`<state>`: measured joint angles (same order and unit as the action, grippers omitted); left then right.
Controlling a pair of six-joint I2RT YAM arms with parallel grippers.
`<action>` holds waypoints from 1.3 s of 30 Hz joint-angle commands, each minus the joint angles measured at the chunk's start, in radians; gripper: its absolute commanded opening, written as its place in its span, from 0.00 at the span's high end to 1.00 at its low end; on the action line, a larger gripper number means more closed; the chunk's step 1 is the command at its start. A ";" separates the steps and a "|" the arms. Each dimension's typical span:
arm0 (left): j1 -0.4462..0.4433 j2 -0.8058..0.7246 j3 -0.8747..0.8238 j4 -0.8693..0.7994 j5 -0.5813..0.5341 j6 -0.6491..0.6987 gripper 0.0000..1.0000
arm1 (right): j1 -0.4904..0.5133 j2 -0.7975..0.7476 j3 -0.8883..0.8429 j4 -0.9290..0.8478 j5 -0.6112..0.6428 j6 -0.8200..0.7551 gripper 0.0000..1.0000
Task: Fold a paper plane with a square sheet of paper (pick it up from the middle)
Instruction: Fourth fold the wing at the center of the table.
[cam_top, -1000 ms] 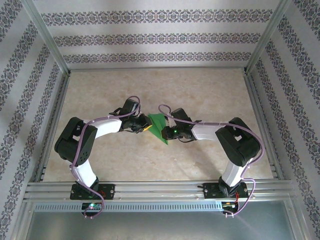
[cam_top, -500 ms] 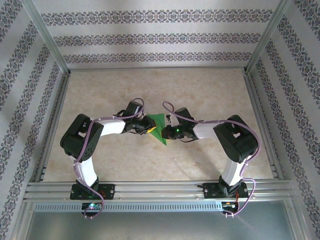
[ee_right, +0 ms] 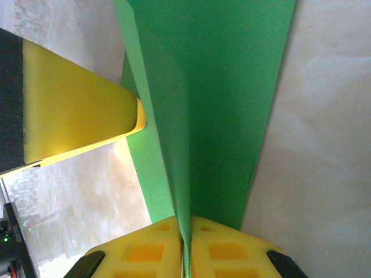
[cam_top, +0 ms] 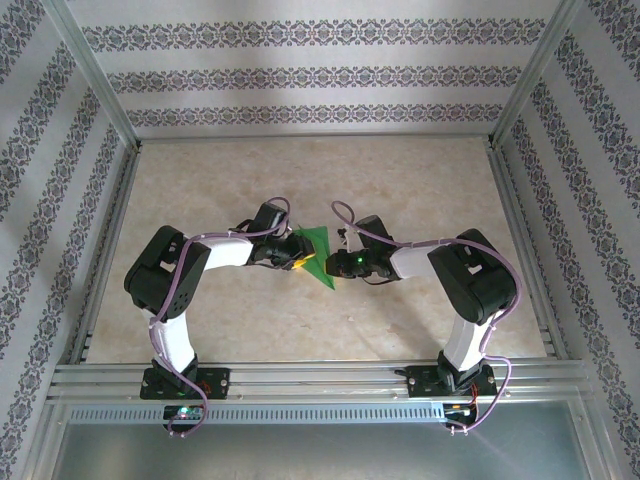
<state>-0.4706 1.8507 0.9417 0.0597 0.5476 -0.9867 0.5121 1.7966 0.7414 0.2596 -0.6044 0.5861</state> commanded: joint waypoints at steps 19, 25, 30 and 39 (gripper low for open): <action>-0.011 0.033 0.021 -0.109 -0.041 0.042 0.63 | -0.040 0.051 -0.037 0.095 -0.064 0.083 0.89; -0.010 0.029 0.021 -0.106 -0.042 0.040 0.71 | -0.040 0.052 -0.030 0.127 -0.110 0.084 0.88; -0.010 0.029 0.021 -0.118 -0.048 0.043 0.72 | -0.037 0.077 -0.019 0.166 -0.176 0.089 0.89; -0.010 -0.003 0.032 -0.144 -0.065 0.057 0.72 | -0.036 0.090 -0.023 0.175 -0.190 0.104 0.90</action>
<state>-0.4713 1.8526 0.9630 -0.0029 0.5190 -0.9604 0.4606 1.8599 0.7120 0.4164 -0.7704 0.6834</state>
